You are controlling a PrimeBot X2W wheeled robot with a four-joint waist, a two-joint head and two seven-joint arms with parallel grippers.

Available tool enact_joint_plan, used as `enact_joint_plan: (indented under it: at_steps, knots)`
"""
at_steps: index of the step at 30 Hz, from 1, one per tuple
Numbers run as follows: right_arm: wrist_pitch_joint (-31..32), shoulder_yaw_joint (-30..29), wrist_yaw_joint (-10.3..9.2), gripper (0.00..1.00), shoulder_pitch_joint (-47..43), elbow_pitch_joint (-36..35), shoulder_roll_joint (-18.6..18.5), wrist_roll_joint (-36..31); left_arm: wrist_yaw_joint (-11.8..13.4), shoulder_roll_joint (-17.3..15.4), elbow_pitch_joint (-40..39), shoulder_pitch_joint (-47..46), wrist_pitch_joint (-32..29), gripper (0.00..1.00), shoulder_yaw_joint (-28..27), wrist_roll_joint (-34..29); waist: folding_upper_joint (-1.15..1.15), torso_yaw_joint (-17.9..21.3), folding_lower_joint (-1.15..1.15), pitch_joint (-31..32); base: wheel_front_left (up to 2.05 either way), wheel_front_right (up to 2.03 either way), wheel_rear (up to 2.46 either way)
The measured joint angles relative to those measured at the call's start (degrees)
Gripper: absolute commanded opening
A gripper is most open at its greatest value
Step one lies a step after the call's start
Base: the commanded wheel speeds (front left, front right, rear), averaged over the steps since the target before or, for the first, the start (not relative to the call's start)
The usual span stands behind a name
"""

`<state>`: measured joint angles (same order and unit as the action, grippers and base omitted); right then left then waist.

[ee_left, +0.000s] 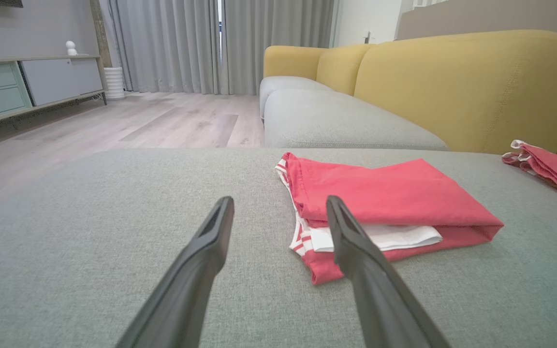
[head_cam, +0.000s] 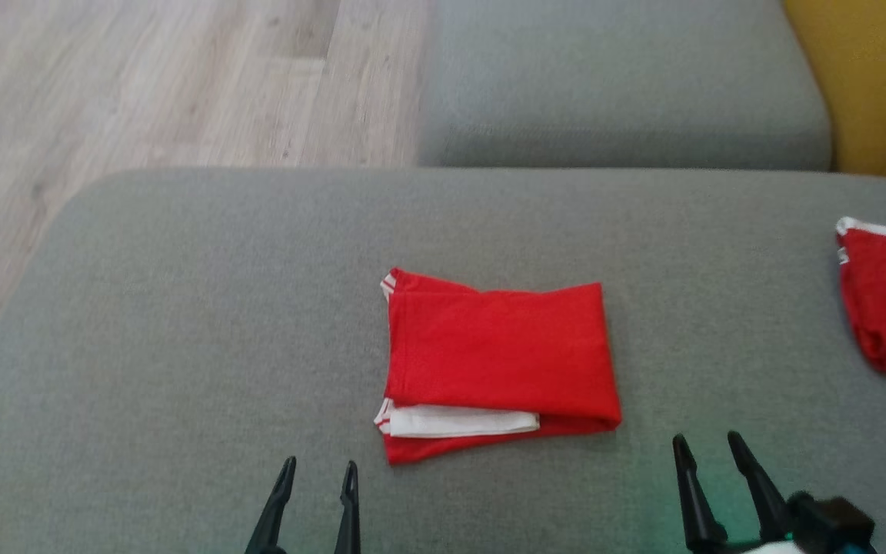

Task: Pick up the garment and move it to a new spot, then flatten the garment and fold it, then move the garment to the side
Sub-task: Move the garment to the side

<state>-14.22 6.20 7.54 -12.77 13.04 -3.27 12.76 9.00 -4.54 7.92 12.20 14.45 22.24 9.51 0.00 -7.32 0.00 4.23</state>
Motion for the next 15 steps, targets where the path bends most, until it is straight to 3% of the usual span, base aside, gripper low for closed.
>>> enact_joint_plan:
  at_steps: [8,15]
  knots:
    - [1.1,5.1,0.00,1.00,8.9,7.1,-3.4,7.1,0.1,0.5,-0.5,-1.6,0.0,1.00,1.1,-0.1,0.00,-1.3,0.00,-5.1,0.00,0.00,0.00]
    - [13.9,11.2,0.00,1.00,20.8,10.9,-7.6,20.3,0.5,0.9,-0.6,-6.2,0.0,1.00,2.9,-0.5,0.00,-2.2,0.02,-10.2,0.00,0.00,0.00]
